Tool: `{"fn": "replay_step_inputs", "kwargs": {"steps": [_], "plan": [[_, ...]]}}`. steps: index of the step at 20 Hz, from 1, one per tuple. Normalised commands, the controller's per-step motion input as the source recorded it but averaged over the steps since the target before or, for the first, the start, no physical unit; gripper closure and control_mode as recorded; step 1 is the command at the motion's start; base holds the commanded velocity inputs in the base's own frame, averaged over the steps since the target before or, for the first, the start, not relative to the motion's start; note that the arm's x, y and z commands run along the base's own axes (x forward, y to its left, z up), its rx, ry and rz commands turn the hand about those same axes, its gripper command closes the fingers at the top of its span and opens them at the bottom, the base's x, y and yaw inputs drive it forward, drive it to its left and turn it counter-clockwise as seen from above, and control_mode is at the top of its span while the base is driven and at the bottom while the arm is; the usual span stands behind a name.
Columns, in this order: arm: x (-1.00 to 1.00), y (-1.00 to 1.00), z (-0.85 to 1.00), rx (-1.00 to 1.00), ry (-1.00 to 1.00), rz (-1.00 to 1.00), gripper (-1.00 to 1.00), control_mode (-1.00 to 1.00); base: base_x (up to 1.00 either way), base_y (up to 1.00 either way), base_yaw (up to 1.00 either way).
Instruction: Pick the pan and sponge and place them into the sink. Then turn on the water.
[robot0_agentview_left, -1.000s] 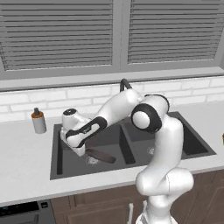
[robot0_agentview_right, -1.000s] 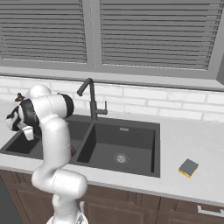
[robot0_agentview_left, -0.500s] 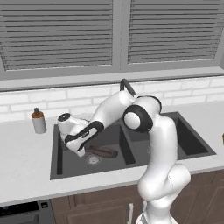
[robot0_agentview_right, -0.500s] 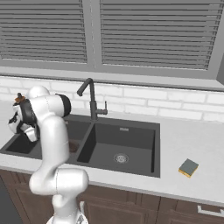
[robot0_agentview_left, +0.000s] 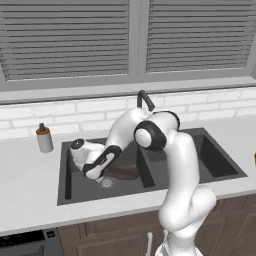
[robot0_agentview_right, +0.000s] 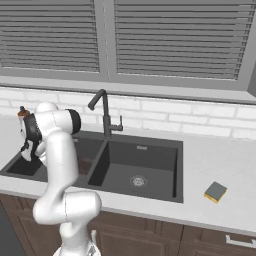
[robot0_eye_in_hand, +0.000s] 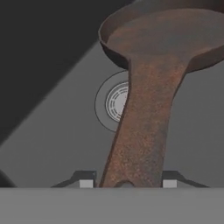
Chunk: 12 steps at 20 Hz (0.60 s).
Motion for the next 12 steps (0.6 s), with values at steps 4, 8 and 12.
{"fn": "replay_step_inputs", "kwargs": {"steps": [4,8,12], "plan": [[0.47,-0.36,-0.72,0.0,-0.06,0.0,1.0,-1.0,0.0,0.0,0.0],[0.48,-0.3,-0.81,0.0,-0.01,0.0,1.0,-1.0,0.0,0.0,0.0],[0.3,-0.31,-0.77,0.0,0.0,0.0,-1.0,-1.0,0.0,0.0,0.0]]}}
